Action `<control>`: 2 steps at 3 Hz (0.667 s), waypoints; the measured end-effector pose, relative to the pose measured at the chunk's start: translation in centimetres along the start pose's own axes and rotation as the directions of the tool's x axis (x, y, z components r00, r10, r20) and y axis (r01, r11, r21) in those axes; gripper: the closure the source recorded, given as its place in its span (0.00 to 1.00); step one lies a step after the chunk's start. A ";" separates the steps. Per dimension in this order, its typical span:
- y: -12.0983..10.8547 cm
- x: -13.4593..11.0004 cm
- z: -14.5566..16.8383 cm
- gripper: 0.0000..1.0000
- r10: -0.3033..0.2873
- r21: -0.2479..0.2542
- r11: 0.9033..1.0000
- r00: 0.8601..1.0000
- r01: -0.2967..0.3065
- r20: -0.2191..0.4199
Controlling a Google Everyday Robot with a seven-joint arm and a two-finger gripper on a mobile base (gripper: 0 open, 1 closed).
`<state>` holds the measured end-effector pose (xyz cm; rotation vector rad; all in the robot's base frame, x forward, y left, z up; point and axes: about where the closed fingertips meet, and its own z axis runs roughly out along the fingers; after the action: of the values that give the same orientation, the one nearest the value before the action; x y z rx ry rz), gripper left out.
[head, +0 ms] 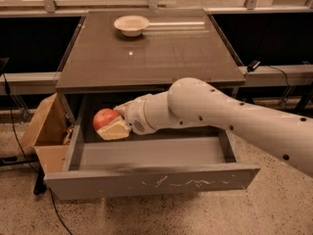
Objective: Place apple into top drawer
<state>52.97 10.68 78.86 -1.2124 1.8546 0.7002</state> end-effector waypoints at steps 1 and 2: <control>-0.4 1.3 0.9 1.00 0.014 -0.004 1.000 1.000 -0.014 -0.015; -1.7 4.4 3.1 1.00 0.030 -0.024 0.999 0.999 -0.031 -0.045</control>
Offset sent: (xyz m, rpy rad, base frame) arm 0.0311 -0.0096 -0.1068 -0.0427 0.1050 0.0118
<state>54.50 10.36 73.40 -1.2270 1.9093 0.7204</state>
